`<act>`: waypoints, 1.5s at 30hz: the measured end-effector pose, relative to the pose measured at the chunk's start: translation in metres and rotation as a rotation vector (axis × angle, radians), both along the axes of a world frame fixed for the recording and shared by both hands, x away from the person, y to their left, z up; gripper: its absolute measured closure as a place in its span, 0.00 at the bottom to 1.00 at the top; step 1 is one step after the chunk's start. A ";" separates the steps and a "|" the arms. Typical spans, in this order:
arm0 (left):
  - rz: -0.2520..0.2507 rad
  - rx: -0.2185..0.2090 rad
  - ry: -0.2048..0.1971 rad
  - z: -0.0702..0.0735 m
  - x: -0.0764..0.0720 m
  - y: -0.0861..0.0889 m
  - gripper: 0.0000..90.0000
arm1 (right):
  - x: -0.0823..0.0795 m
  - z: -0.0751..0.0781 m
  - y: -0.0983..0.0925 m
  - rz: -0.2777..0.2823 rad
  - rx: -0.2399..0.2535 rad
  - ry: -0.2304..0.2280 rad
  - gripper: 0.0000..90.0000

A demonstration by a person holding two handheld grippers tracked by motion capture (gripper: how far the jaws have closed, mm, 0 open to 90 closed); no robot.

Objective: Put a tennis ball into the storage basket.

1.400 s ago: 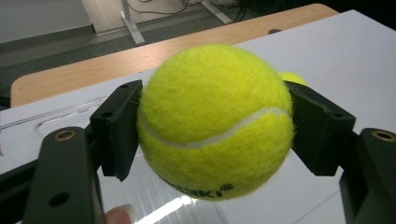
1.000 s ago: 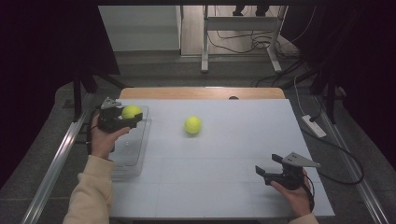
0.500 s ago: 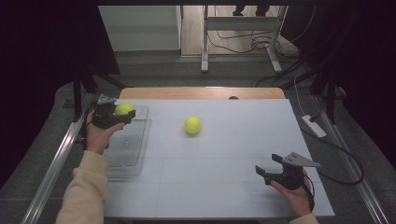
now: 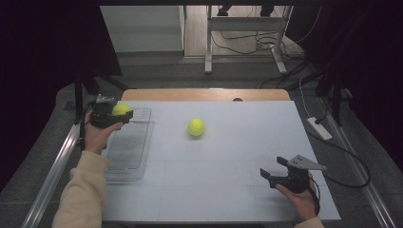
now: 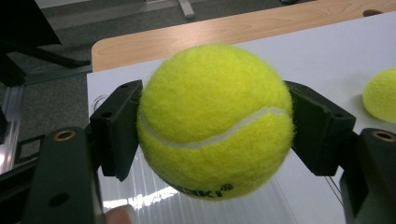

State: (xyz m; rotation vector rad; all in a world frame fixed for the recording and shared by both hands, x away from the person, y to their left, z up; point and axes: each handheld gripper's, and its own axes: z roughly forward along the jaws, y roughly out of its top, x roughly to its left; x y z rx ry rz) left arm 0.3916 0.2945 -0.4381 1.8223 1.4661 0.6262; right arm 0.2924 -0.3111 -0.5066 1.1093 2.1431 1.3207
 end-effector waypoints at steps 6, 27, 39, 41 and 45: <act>0.008 0.008 0.014 -0.001 0.003 0.002 0.30 | 0.000 0.000 0.000 0.002 -0.002 0.001 0.14; 0.020 0.081 0.157 -0.020 0.024 0.006 0.30 | 0.000 0.000 0.000 0.001 -0.004 0.001 0.14; 0.024 0.120 0.220 -0.032 0.034 0.006 0.30 | 0.001 -0.001 0.000 0.002 -0.005 0.002 0.14; 0.021 0.127 0.228 -0.034 0.036 0.006 0.30 | 0.001 -0.001 0.000 0.001 -0.005 0.002 0.14; 0.017 0.133 0.245 -0.036 0.037 0.005 0.30 | 0.001 -0.001 0.000 0.001 -0.005 0.003 0.14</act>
